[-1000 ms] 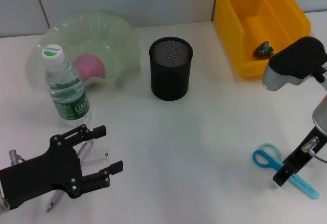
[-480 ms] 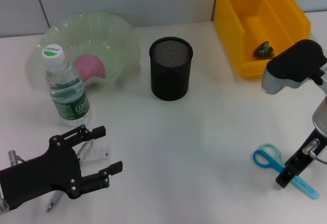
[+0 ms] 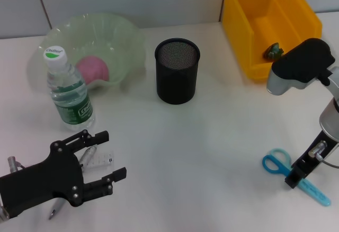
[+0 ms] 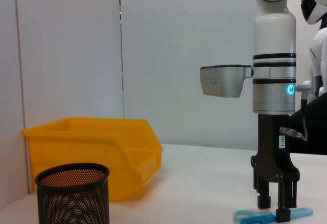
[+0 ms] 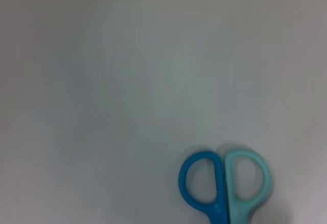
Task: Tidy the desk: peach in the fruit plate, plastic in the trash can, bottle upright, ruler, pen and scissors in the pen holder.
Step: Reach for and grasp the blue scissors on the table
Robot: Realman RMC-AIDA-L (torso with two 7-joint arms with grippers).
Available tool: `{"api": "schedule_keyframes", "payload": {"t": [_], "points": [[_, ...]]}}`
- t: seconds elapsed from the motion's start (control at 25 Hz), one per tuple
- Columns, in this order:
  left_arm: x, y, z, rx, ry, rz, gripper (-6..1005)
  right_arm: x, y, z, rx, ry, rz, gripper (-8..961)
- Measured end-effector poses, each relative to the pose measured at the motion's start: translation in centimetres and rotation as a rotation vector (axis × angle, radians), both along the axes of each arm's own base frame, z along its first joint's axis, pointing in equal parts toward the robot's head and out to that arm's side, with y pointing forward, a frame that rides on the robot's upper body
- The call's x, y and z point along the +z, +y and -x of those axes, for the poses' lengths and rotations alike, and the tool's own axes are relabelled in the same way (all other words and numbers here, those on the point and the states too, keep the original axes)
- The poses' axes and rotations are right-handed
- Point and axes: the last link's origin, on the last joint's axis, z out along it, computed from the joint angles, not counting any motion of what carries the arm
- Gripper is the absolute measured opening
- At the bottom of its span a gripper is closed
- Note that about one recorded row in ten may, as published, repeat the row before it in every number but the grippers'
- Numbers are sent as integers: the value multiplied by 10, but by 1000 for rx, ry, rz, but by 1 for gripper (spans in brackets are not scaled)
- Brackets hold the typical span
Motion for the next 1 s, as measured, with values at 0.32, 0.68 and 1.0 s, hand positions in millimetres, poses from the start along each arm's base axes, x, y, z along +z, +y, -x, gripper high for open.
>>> {"api": "schedule_keyframes", "payload": {"t": [0.32, 0.68, 1.0], "points": [[0, 0, 0, -2, 1, 1, 786, -3, 0, -1, -2, -3, 10, 610], [1, 0, 0, -5, -2, 3, 785, -5, 1, -1, 1, -4, 6, 541], [1, -1, 0, -3, -4, 5, 784, -6, 2, -1, 1, -2, 9, 484]]}}
